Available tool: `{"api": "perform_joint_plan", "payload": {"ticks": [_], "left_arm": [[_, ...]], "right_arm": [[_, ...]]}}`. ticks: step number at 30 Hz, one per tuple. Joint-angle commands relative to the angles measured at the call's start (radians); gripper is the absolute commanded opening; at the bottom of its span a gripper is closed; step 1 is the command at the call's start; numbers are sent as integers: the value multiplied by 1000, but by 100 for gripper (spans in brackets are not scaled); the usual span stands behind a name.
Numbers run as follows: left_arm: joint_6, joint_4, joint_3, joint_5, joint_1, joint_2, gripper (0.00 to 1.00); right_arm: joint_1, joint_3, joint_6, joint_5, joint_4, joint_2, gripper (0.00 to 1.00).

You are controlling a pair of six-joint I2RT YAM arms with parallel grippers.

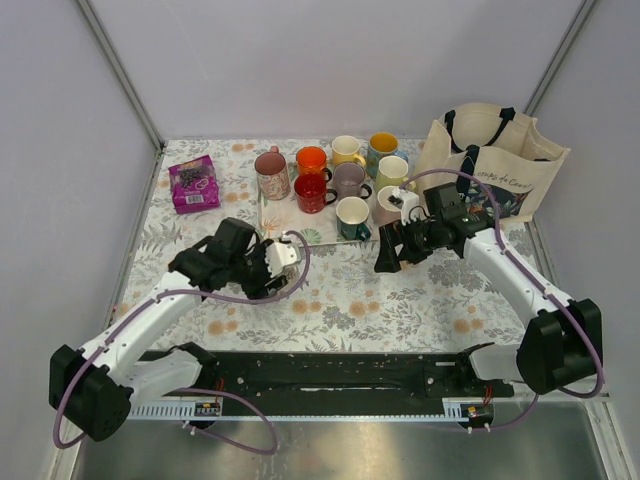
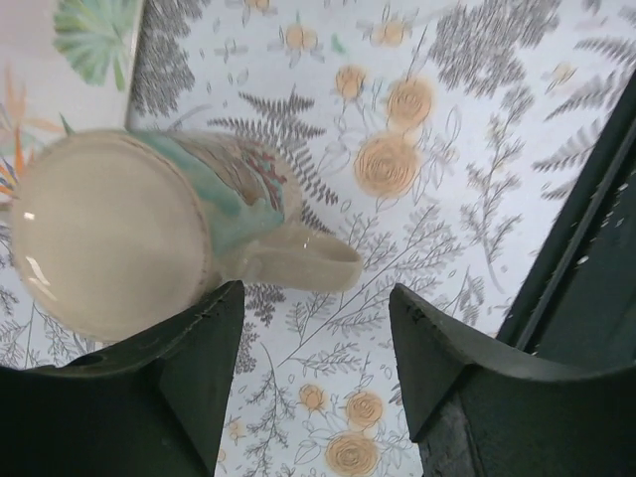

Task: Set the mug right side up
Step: Turn over the cup at the center of the board.

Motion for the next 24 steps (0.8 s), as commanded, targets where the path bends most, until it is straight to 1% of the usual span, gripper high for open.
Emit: {"api": "perform_joint_plan", "payload": {"ticks": [1,4,7,8,9,10,11,13,18,20,24], "left_arm": [[-115,-61,149,121,-3,-15,64],[-118,-111,223,75,3,-44,64],[-161,-119,264,-36,55,-79,64],[-188,-95,258,-138,75,-90,66],[-257,-25,246,-272,97,-102,73],[-311,9,234,-381,150,-109,78],[-333,13,237,-402,216,-113,79],[-391,8,249,-416,302,-112,80],[-489,40,202,-304,473,-193,81],[-520,47,177,-302,526,-217,81],[-567,51,136,-305,618,-266,83]], "right_arm": [[43,81,35,26,42,40,100],[149,150,-9,101,19,85,99],[261,227,-7,142,25,148,99],[293,258,7,138,28,174,99],[318,291,23,133,28,198,100],[353,322,38,133,28,230,99],[384,359,44,142,30,257,99],[444,405,50,173,36,290,100],[608,483,44,317,47,376,99],[646,511,82,412,53,413,100],[694,542,225,510,85,478,100]]}}
